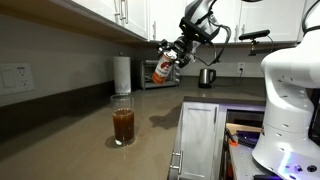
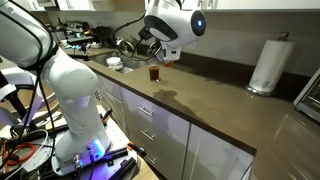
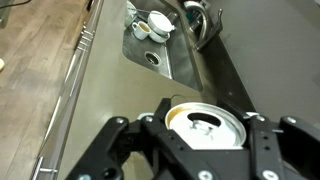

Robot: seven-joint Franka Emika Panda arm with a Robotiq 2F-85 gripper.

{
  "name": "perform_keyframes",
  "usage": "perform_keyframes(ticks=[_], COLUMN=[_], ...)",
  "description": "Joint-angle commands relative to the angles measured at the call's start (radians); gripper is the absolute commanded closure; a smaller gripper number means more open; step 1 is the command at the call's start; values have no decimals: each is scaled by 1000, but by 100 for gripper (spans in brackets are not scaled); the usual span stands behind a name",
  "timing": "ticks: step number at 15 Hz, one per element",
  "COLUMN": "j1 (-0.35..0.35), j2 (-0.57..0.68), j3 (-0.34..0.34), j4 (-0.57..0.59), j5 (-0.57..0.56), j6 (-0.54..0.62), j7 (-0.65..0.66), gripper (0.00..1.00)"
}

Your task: Pour the juice in the can into the glass.

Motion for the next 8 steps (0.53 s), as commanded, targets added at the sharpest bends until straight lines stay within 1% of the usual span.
perform_keyframes(ticks=[1,4,6,8], j1=[-165,-257,-293,-315], j2=[178,262,308,351], j3=[118,200,245,277], j4=[101,157,190,223], j5=[74,91,98,101], j6=[-178,-236,-232,-226], j7=[-86,-85,-64,-57], gripper=[73,73,73,73])
